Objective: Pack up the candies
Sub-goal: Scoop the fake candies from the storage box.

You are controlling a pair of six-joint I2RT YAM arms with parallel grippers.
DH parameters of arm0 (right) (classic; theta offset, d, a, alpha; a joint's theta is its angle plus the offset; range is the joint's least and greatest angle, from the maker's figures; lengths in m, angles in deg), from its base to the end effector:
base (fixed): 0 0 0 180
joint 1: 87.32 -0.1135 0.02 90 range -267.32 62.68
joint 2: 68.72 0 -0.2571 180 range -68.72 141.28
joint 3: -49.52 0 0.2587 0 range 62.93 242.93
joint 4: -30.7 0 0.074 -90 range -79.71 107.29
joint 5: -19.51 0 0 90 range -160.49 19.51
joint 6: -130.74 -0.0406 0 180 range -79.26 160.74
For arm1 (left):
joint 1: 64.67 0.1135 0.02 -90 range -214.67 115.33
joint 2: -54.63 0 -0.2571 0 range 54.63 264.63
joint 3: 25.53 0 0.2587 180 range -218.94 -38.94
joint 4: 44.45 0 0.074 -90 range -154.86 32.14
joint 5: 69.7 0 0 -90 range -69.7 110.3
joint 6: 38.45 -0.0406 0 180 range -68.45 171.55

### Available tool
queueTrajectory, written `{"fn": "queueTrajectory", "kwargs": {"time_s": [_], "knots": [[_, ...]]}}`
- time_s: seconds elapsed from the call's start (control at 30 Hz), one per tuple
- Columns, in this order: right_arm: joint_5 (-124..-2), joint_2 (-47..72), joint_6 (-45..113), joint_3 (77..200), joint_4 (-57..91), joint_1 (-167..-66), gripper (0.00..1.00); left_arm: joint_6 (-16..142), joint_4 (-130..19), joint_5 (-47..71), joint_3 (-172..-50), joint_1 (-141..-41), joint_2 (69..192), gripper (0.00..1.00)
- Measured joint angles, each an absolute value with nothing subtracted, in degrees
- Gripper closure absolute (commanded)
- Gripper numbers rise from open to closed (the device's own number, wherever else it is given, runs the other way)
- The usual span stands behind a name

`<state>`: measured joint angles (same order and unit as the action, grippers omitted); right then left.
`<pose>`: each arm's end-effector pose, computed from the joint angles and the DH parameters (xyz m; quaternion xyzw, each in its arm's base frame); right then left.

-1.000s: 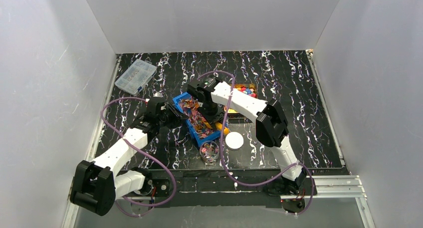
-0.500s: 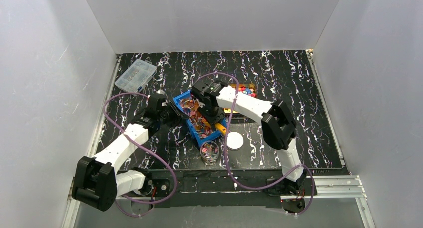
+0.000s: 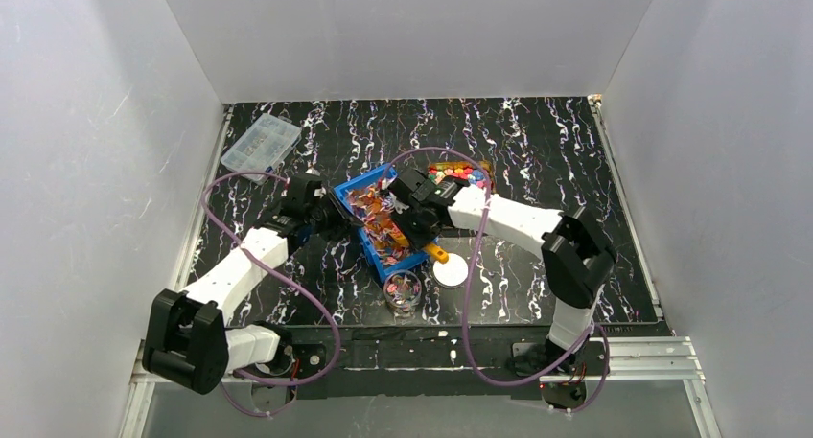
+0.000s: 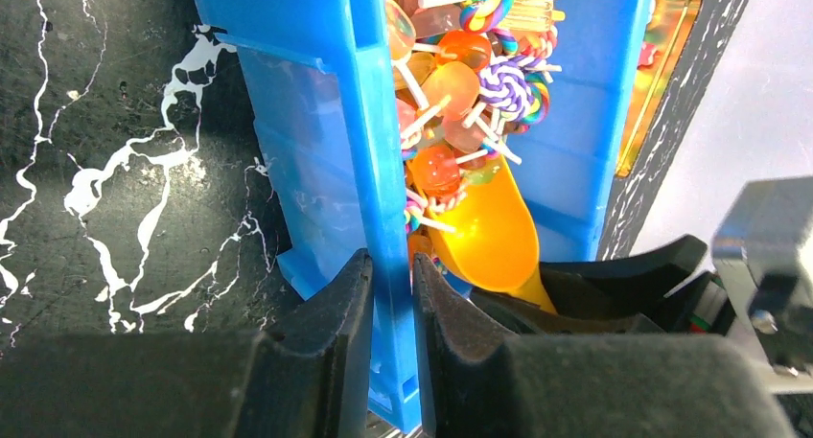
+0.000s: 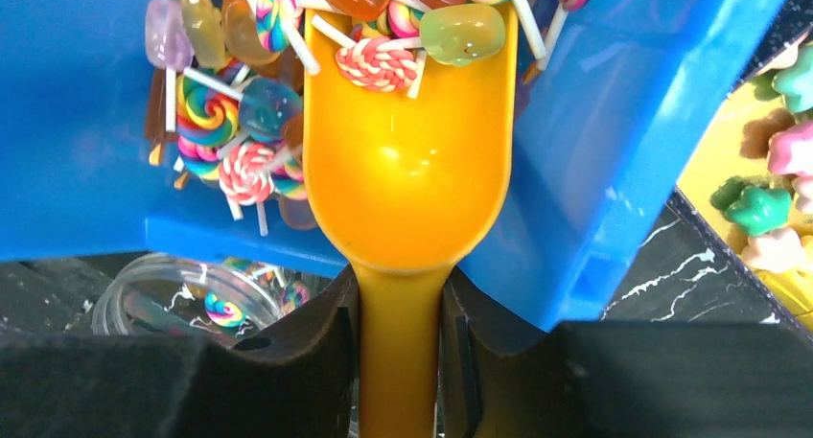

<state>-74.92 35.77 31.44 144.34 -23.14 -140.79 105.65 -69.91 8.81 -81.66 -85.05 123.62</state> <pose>0.2349 0.3119 0.2165 -0.3575 0.9046 0.0871 0.2150 0.2496 -0.1014 0.2254 -0.2180 0.8697 -0.3342 0.2907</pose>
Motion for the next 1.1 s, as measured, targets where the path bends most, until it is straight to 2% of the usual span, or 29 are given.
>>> {"fn": "queueTrajectory", "kwargs": {"time_s": [0.07, 0.23, 0.4, 0.67, 0.93, 1.1], "knots": [[-74.61, 33.65, 31.7, 142.59, -22.37, -140.79, 0.99, 105.19, -70.37, 8.85, -82.34, -85.1, 124.23, 0.71], [-73.28, 27.79, 32.03, 136.88, -20.08, -140.86, 0.99, 101.68, -73.45, 8.94, -86.05, -86.04, 124.71, 0.42], [-73.08, 21.32, 32.08, 131.11, -18.9, -141.58, 0.99, 97.92, -76.95, 8.66, -91.28, -86.15, 124.63, 0.25], [-73.35, 11.48, 32.01, 125.06, -17.76, -143.87, 0.99, 89.59, -84.23, 5.16, -94.38, -86.17, 123.93, 0.14], [-74.39, 5.89, 31.27, 124.89, -19.27, -146.93, 0.99, 83.05, -90.17, 4.09, -94.71, -86.17, 120.3, 0.03], [-76.19, 4.2, 29.93, 124.89, -21.39, -149.8, 0.99, 80.78, -92.67, 3.94, -94.71, -86.17, 117.63, 0.02]]}}
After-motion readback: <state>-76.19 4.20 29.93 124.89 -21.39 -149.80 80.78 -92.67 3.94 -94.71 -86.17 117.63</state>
